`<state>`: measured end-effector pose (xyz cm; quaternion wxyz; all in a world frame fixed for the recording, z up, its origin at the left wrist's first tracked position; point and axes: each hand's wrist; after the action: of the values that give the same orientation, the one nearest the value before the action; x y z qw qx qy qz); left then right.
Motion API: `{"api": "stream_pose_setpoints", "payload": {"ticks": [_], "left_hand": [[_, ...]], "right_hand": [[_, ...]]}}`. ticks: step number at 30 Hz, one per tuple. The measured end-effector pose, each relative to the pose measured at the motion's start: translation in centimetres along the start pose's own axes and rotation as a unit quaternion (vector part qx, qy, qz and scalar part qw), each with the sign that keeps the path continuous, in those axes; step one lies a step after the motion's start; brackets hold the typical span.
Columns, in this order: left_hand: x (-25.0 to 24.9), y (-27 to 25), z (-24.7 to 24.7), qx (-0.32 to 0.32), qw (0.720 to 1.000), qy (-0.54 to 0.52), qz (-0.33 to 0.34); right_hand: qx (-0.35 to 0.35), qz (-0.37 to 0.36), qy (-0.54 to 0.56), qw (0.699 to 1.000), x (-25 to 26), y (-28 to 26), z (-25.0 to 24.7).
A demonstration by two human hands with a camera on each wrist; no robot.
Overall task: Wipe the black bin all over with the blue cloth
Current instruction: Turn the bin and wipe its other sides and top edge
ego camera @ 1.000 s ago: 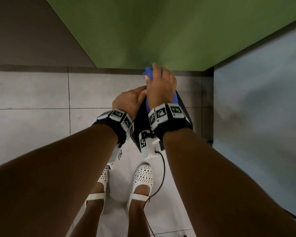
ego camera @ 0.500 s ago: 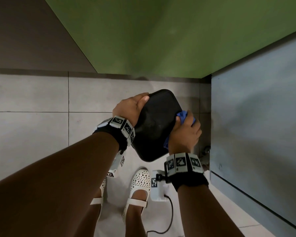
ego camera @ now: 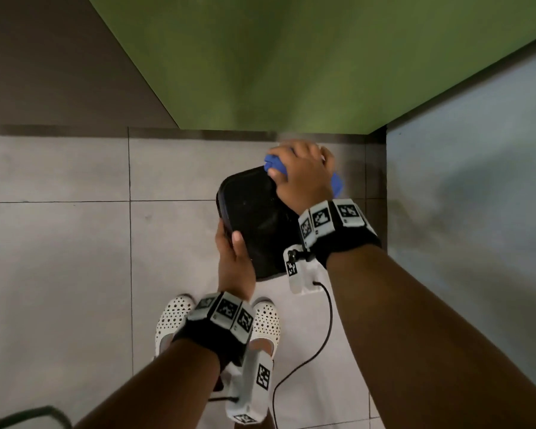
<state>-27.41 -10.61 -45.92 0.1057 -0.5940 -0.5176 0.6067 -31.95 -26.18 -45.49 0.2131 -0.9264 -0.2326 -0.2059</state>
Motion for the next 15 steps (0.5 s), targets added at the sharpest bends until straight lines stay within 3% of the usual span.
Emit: {"api": "stream_pose_setpoints", "payload": {"ticks": [2, 4, 7, 10, 12, 13, 15], "left_hand": [[0.3, -0.5, 0.4, 0.0, 0.998, -0.057, -0.041], [-0.6, 0.2, 0.1, -0.067, 0.996, 0.045, -0.048], [-4.5, 2.7, -1.1, -0.145, 0.955, 0.251, 0.057], [-8.1, 5.7, -1.1, -0.086, 0.878, 0.441, 0.165], [-9.0, 6.9, -0.8, -0.042, 0.835, 0.515, 0.192], [-9.0, 7.2, -0.6, -0.026, 0.822, 0.534, 0.195], [-8.6, 7.5, -0.7, 0.002, 0.825, 0.53, 0.193]], "right_hand": [[0.003, -0.033, -0.003, 0.999, 0.6, 0.3, 0.4], [-0.005, -0.054, 0.004, 0.999, 0.5, 0.3, 0.7], [-0.032, -0.077, 0.021, 0.996, 0.2, 0.3, 0.8], [-0.028, -0.079, 0.022, 0.996, 0.3, 0.4, 1.2], [-0.045, -0.08, 0.018, 0.996, 0.3, 0.4, 1.5], [-0.054, -0.078, 0.019, 0.995, 0.3, 0.4, 1.6], [-0.055, -0.081, 0.021, 0.995, 0.3, 0.5, 1.6]]}}
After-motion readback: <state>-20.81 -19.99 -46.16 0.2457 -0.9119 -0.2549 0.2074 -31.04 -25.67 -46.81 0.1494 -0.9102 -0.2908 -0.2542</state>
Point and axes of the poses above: each hand's wrist, its own y-axis towards the middle knuckle, its own z-axis out of the palm, x = y × z, and after that the axes turned 10 degrees about y, right-handed
